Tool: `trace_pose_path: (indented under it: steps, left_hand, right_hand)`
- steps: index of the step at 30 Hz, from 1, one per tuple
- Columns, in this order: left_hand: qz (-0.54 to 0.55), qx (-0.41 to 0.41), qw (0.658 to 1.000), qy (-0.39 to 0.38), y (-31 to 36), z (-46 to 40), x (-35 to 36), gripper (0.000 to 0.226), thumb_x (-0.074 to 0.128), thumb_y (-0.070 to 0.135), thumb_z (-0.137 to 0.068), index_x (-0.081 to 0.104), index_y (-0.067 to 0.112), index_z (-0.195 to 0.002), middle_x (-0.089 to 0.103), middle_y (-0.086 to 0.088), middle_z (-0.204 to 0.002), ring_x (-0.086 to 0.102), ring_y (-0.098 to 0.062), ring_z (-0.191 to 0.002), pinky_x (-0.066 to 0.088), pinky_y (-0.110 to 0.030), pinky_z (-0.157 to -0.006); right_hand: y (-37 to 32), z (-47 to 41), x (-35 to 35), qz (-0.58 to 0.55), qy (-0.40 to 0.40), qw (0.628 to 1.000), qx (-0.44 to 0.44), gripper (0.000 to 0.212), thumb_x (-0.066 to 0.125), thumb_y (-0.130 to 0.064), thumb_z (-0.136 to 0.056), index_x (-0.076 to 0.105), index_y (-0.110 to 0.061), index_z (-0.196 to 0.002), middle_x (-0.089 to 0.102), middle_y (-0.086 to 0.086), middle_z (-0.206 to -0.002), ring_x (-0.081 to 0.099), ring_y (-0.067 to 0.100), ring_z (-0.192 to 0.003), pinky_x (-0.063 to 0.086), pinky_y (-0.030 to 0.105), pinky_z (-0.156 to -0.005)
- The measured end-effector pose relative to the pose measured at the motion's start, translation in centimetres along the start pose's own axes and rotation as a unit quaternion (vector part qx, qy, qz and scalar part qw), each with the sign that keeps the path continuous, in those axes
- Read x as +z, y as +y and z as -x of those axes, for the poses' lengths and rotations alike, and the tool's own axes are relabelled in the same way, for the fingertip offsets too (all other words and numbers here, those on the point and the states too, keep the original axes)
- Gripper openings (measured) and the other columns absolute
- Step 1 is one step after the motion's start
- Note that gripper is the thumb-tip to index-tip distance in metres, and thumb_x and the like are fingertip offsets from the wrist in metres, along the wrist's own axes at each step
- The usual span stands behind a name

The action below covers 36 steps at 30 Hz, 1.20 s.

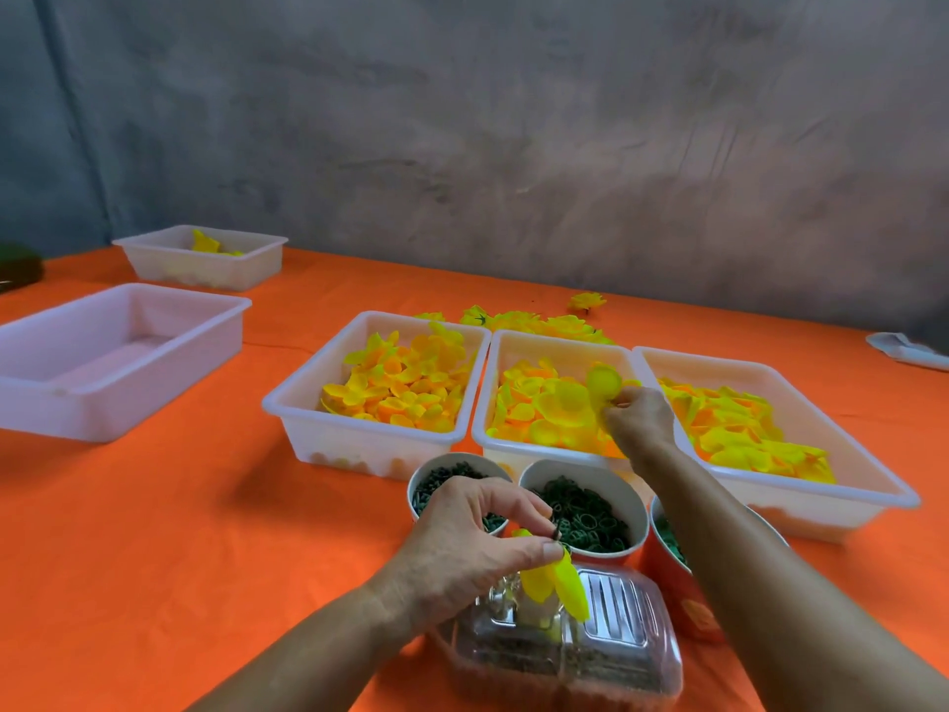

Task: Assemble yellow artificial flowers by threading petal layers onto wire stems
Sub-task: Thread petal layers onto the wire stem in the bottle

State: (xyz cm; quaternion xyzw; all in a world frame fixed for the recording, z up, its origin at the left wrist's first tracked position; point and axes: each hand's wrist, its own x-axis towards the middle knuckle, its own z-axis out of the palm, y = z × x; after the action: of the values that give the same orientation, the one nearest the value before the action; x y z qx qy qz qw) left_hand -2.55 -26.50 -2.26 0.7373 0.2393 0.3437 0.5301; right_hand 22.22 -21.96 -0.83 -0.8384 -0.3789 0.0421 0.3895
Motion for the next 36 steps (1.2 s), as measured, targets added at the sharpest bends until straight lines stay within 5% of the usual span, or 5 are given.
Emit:
trace_pose_path:
  steps: [5, 15, 22, 26, 36]
  left_hand:
    - [0.000, -0.003, 1.000, 0.003, -0.1, 0.0, 0.0, 0.016, 0.084, 0.017, -0.068, 0.074, 0.030, -0.066, 0.071, 0.015, -0.092, 0.064, 0.001, -0.095, 0.043, -0.007, -0.080]
    - [-0.017, -0.008, 1.000, 0.001, -0.1, 0.0, -0.1, 0.017, 0.084, 0.020, -0.067, 0.073, 0.033, -0.066, 0.071, 0.015, -0.094, 0.064, 0.001, -0.095, 0.045, -0.021, -0.089]
    - [-0.087, 0.014, 0.995, -0.043, 1.2, -0.7, -0.7, 0.019, 0.084, 0.019, -0.068, 0.071, 0.032, -0.063, 0.071, 0.015, -0.090, 0.063, 0.003, -0.094, 0.043, -0.019, -0.091]
    - [-0.141, 0.059, 0.986, -0.064, 1.8, -0.9, -1.1, 0.021, 0.083, 0.020, -0.068, 0.070, 0.035, -0.064, 0.070, 0.012, -0.088, 0.064, 0.000, -0.091, 0.045, -0.019, -0.088]
    - [-0.098, -0.004, 0.990, -0.101, 2.5, -1.0, -2.3, 0.016, 0.076, 0.018, -0.067, 0.076, 0.027, -0.080, 0.071, -0.005, -0.098, 0.065, -0.022, -0.098, 0.049, -0.045, -0.094]
  right_hand:
    - [0.6, 0.1, -0.3, -0.178, -0.015, 0.982, 0.060, 0.029, 0.060, 0.006, -0.080, 0.065, 0.001, -0.109, 0.062, 0.016, -0.088, 0.059, 0.027, -0.080, 0.047, 0.037, -0.070]
    - [0.2, 0.4, -1.1, -0.307, 0.027, 0.950, 0.054, 0.015, 0.070, -0.005, -0.083, 0.057, -0.002, -0.076, 0.052, 0.006, -0.059, 0.048, 0.017, -0.048, 0.039, 0.017, -0.034]
    - [0.5, 0.5, -1.4, -0.289, 0.052, 0.955, 0.038, 0.007, 0.069, -0.008, -0.084, 0.064, -0.005, -0.079, 0.055, 0.011, -0.074, 0.051, 0.022, -0.057, 0.045, 0.032, -0.056]
    - [0.7, 0.7, -1.6, -0.360, 0.064, 0.927, 0.078, 0.026, 0.063, 0.002, -0.085, 0.053, -0.010, -0.063, 0.049, 0.014, -0.077, 0.044, 0.020, -0.063, 0.038, 0.036, -0.059]
    - [-1.5, 5.7, -4.2, -0.440, -0.103, 0.891, 0.051, 0.015, 0.065, -0.006, -0.085, 0.060, -0.013, -0.073, 0.059, -0.004, -0.050, 0.056, 0.003, -0.041, 0.049, 0.016, -0.045]
